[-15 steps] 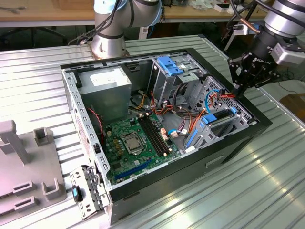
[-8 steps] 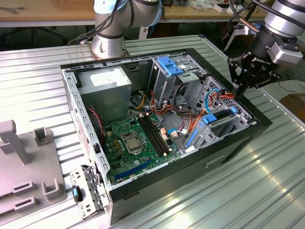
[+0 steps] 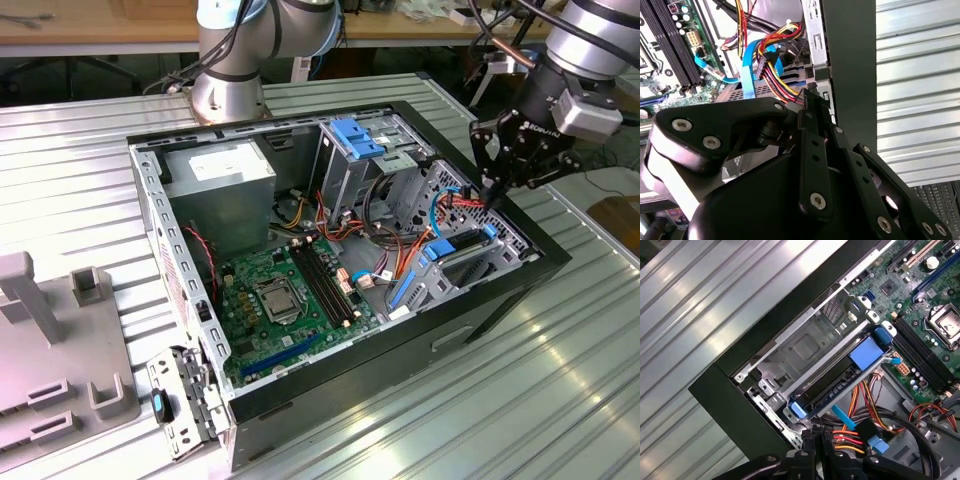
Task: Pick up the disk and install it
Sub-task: 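Insert the first disk wire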
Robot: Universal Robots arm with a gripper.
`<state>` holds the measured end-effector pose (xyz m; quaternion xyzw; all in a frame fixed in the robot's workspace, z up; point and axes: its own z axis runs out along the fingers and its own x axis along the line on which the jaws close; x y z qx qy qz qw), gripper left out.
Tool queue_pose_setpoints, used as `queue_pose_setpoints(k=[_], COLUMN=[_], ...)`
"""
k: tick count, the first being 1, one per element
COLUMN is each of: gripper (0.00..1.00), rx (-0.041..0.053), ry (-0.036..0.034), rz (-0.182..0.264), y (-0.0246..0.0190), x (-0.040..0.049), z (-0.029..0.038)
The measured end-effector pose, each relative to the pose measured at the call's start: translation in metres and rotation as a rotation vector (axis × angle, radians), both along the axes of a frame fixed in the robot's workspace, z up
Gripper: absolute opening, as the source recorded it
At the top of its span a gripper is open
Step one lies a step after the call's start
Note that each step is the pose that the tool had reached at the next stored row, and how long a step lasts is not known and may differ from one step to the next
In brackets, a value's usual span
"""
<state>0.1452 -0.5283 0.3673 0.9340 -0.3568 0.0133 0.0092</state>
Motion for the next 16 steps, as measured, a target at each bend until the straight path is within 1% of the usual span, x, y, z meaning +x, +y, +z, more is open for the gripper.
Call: queue_pose_setpoints(k=[1, 3, 12, 16], gripper=[0.17, 0.17, 0.17, 0.17], rx=[0.0001, -0.0001, 0.0001, -0.0001], ry=[0.0007, 0.0012, 0.0018, 0.0036], rz=[-0.039, -0.081, -0.215, -0.286], y=[0.0001, 0.0001, 0.0003, 0.0003], x=[0.0, 0.0, 0.0007, 0.0007], z=[-0.0002, -0.0004, -0.0028, -0.0032])
